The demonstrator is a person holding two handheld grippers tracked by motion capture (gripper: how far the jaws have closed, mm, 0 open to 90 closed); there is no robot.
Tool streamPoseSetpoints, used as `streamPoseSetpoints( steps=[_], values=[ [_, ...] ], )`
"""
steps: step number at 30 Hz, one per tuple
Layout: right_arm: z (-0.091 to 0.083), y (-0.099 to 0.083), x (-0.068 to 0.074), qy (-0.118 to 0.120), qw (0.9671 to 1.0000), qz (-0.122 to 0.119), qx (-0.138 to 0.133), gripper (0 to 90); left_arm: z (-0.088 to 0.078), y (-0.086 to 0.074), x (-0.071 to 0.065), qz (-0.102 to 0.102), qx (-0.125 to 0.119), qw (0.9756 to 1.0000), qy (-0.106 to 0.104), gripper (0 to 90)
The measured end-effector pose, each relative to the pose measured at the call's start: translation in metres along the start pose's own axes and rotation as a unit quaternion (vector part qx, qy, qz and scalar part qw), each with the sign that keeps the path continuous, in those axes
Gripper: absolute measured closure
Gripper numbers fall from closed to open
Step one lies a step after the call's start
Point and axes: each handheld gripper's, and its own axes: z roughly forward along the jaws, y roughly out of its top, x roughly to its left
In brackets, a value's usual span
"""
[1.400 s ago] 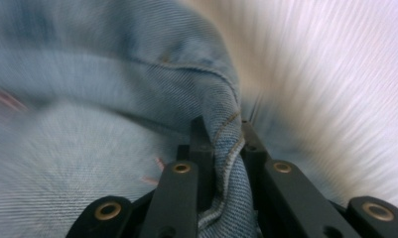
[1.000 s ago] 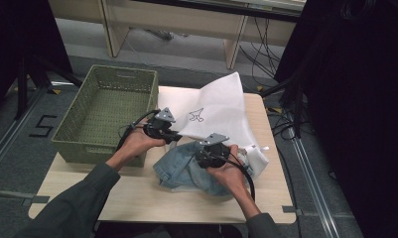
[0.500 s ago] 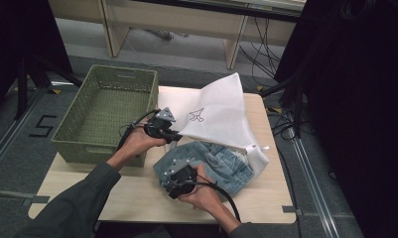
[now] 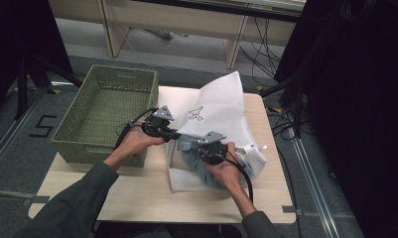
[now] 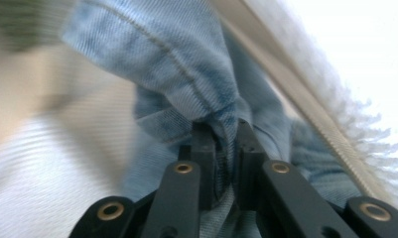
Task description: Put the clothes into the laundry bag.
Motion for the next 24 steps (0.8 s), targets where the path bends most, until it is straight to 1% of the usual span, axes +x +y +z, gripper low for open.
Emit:
streamPoseSetpoints(
  steps=[1, 2, 3, 4, 5, 6, 7, 8, 9, 10, 11, 12, 13, 14, 15, 16, 17, 19, 20, 21, 22, 23, 24],
  values=[
    [0.014, -0.004, -0.004, 0.0, 0.9998, 0.013, 0.013, 81.7, 0.001, 0.0, -0.001, -0.005, -0.003, 1.0, 0.0, 84.4],
    [0.021, -0.007, -0.004, -0.005, 0.9997, 0.016, 0.016, 80.2, 0.0, 0.0, -0.001, 0.004, 0.004, 1.0, -0.001, 84.4],
    [0.029, -0.007, -0.003, -0.008, 0.9996, 0.014, 0.021, 77.8, 0.001, 0.0, -0.002, 0.003, 0.002, 1.0, -0.001, 84.5],
    [0.033, -0.005, -0.001, -0.01, 0.9995, 0.02, 0.02, 75.1, 0.001, -0.001, -0.002, 0.003, 0.005, 1.0, 0.0, 84.5],
    [0.035, -0.003, 0.001, -0.012, 0.9993, 0.031, 0.016, 71.3, 0.0, -0.001, 0.0, 0.009, 0.01, 0.9999, 0.0, 84.4],
    [0.034, 0.0, 0.003, -0.006, 0.9995, 0.03, 0.006, 68.9, 0.002, -0.001, 0.001, -0.003, -0.001, 1.0, 0.001, 84.4],
    [0.031, 0.002, 0.005, 0.007, 0.9994, 0.034, 0.003, 66.8, 0.002, -0.001, 0.002, -0.004, -0.001, 1.0, -0.001, 84.4],
    [0.029, 0.003, 0.006, 0.014, 0.9992, 0.038, -0.001, 64.2, 0.001, -0.001, 0.003, 0.001, 0.006, 1.0, 0.002, 84.4],
    [0.025, 0.005, 0.007, 0.027, 0.9985, 0.046, -0.006, 60.2, 0.001, -0.002, 0.004, 0.002, 0.005, 1.0, 0.004, 84.4],
    [0.021, 0.007, 0.007, 0.033, 0.9979, 0.052, -0.018, 55.7, -0.001, -0.003, 0.005, 0.0, 0.004, 1.0, 0.005, 84.3],
    [0.013, 0.01, 0.006, 0.043, 0.9972, 0.058, -0.02, 52.0, -0.002, -0.002, 0.005, -0.004, -0.002, 1.0, 0.004, 84.4],
    [0.008, 0.012, 0.005, 0.049, 0.9967, 0.059, -0.024, 50.3, -0.003, -0.002, 0.006, -0.011, -0.008, 0.9999, 0.008, 84.4],
    [-0.001, 0.013, 0.005, 0.054, 0.9962, 0.055, -0.041, 47.8, -0.004, -0.001, 0.007, -0.009, -0.009, 0.9999, 0.009, 84.4],
    [-0.008, 0.013, 0.006, 0.064, 0.9955, 0.058, -0.038, 46.3, -0.005, -0.001, 0.008, -0.005, -0.005, 0.9999, 0.011, 84.4],
    [-0.017, 0.013, 0.004, 0.073, 0.9953, 0.045, -0.045, 45.1, -0.005, -0.001, 0.009, 0.002, -0.013, 0.9998, 0.012, 84.4],
    [-0.027, 0.011, 0.006, 0.083, 0.9945, 0.052, -0.037, 44.2, -0.008, -0.002, 0.01, 0.012, -0.006, 0.9998, 0.017, 84.4],
    [-0.036, 0.009, 0.005, 0.088, 0.994, 0.048, -0.042, 43.2, -0.009, -0.002, 0.01, 0.004, -0.01, 0.9998, 0.017, 84.4],
    [-0.05, 0.002, 0.005, 0.095, 0.9934, 0.052, -0.037, 41.6, -0.01, -0.001, 0.011, -0.008, -0.017, 0.9996, 0.02, 84.4],
    [-0.054, -0.002, 0.005, 0.095, 0.9936, 0.05, -0.036, 40.9, -0.012, 0.0, 0.012, -0.004, -0.01, 0.9997, 0.021, 84.3],
    [-0.059, -0.007, 0.006, 0.099, 0.9932, 0.055, -0.027, 40.4, -0.012, -0.001, 0.012, -0.004, -0.01, 0.9997, 0.022, 84.4],
    [-0.06, -0.01, 0.006, 0.103, 0.9931, 0.054, -0.017, 39.8, -0.013, -0.001, 0.012, -0.003, -0.007, 0.9997, 0.024, 84.4],
    [-0.06, -0.014, 0.008, 0.101, 0.9935, 0.051, -0.013, 39.3, -0.013, -0.001, 0.012, -0.007, -0.012, 0.9996, 0.024, 84.3],
    [-0.059, -0.018, 0.01, 0.102, 0.9937, 0.045, -0.009, 38.9, -0.015, 0.0, 0.013, -0.005, -0.011, 0.9996, 0.026, 84.3]
  ],
)
